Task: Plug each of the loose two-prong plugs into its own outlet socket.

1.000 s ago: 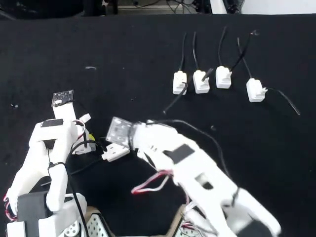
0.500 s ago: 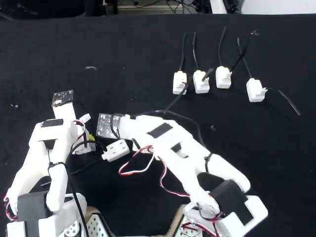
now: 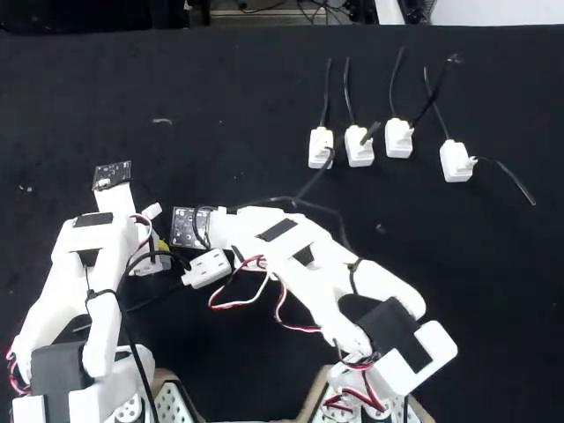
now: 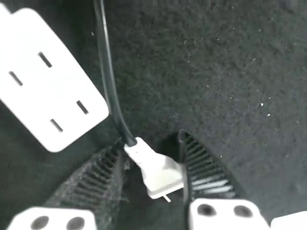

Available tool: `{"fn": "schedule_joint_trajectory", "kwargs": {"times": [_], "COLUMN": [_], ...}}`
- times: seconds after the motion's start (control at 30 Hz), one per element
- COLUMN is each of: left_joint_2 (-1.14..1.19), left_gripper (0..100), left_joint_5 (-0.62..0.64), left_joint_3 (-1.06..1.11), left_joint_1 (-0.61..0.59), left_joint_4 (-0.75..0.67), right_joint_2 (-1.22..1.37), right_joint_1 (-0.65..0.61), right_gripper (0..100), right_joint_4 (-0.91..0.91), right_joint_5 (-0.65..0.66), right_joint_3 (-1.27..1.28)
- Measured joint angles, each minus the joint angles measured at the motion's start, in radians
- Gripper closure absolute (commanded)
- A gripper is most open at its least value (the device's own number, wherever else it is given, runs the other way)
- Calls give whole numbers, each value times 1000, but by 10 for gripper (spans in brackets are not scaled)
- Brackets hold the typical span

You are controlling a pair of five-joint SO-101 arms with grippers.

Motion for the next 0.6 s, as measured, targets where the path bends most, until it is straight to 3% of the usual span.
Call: {"fn": "schedule_joint_trajectory", "kwargs": {"times": [0.07,0.3,0.6], "left_joint_2": [0,0,0], "left_gripper": [770,770,770], "left_joint_5": [0,0,0], "left_joint_3": [0,0,0], "left_joint_1": [0,0,0], "left_joint_4": [0,0,0], "right_joint_2": [0,-61,-589], "right_joint_1": [0,12,81], "right_gripper": [989,988,988], "right_joint_4": [-2,-2,144], "right_joint_5": [0,-91,-236], "right_joint_3": [0,6,305]}}
